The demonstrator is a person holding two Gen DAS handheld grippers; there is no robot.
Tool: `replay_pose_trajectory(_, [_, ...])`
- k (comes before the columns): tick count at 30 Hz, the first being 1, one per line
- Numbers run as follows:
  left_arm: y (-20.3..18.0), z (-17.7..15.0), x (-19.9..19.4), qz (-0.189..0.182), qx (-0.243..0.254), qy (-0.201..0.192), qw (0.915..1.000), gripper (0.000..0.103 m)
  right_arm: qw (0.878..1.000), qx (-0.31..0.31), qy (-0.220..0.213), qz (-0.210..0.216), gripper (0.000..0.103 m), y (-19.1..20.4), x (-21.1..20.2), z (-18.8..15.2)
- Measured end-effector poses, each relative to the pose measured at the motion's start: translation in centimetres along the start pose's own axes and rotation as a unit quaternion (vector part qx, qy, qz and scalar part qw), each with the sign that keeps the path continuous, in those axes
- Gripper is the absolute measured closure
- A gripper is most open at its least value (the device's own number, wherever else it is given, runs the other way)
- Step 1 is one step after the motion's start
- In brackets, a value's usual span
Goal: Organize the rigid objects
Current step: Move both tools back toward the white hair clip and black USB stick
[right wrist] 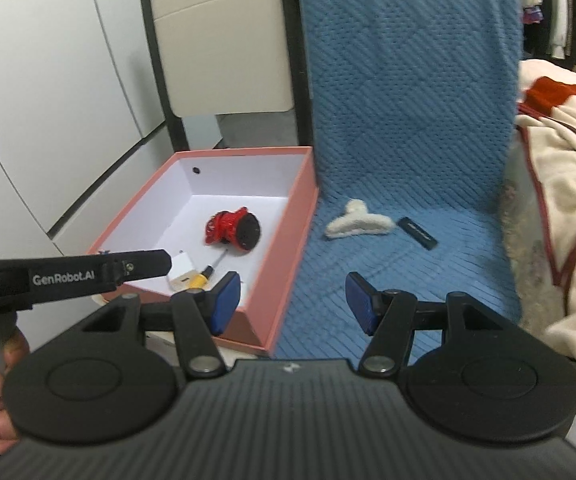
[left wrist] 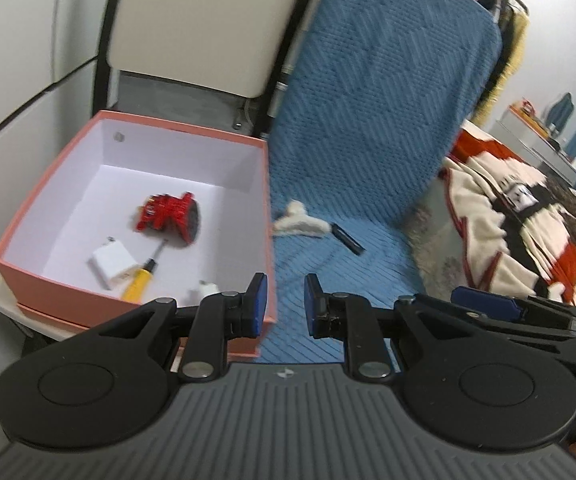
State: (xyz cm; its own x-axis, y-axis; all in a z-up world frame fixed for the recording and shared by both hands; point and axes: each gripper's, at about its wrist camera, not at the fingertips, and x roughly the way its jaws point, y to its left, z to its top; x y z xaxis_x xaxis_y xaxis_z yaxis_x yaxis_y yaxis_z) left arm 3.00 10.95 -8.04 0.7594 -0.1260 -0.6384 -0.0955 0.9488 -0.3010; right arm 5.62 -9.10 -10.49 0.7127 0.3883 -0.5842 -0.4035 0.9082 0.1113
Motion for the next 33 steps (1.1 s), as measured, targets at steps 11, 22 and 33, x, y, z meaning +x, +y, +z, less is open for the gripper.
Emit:
replay_pose_trajectory(11, [-5.2, -3.9, 0.8, -0.032, 0.041, 0.03, 0.9982, 0.081, 0.999, 0.019, -0.02, -0.039, 0.042, -4.1, -3.5, -3.1])
replay_pose_trajectory(22, [-6.6, -4.3, 2.2, -0.032, 0.036, 0.032, 0.9983, 0.073, 0.997, 0.036, -0.02, -0.063, 0.042, -7.8, -4.2, -5.7])
replay_pose_trajectory(33, [-8.8, -2.3, 10.3, -0.046, 0.069, 0.047, 0.9954, 0.052, 0.994, 0.068, -0.013, -0.088, 0.042, -11.8, 0.4, -5.5])
